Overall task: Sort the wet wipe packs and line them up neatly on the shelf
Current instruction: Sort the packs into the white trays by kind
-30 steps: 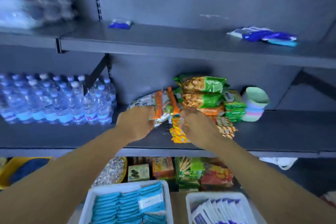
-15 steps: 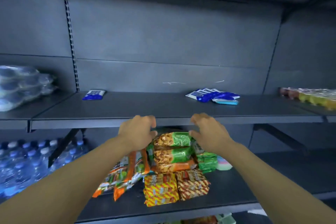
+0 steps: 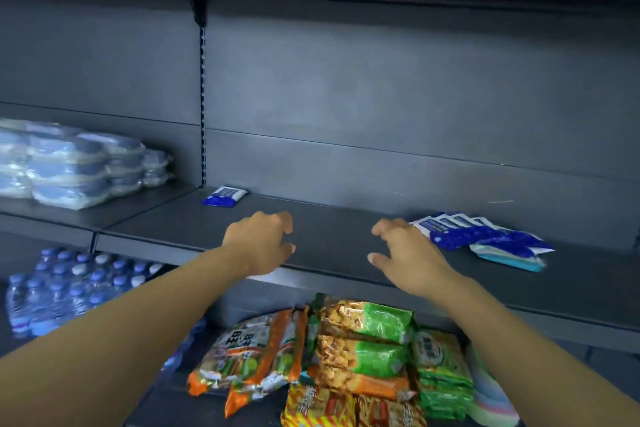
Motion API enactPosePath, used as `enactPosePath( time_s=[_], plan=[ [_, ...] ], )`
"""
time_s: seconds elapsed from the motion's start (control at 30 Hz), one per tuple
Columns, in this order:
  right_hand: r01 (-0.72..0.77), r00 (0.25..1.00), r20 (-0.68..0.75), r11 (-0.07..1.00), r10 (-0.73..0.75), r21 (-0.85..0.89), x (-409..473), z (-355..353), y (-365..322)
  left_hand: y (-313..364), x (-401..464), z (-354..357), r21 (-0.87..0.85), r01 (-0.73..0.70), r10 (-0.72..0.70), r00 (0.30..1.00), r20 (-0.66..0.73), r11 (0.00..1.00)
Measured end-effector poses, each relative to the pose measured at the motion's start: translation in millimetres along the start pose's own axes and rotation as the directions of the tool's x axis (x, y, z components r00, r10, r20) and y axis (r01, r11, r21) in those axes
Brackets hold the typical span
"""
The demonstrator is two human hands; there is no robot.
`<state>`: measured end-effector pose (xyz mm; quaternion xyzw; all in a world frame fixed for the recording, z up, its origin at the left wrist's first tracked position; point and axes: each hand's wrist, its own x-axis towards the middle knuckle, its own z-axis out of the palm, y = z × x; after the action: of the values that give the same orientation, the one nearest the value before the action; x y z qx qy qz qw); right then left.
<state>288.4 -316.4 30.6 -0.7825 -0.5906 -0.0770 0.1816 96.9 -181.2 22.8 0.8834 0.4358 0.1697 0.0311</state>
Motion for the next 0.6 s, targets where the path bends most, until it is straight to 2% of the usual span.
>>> enactPosePath(
  time_s=[0.2,0.6],
  plan=[
    [0.046,0.998,0.033,0.999,-0.046,0.025,56.2,32.7,-26.3,-58.9,50.7,0.1,0.029,0.154,-0.153,0.988,-0.006,0.988],
    [-0.028,0.999,0.046,1.0,0.028,0.001,174.2,111.3,-61.6,-199.0,201.7,51.7,-0.034,0.372,-0.373,0.927,-0.044,0.928]
  ],
)
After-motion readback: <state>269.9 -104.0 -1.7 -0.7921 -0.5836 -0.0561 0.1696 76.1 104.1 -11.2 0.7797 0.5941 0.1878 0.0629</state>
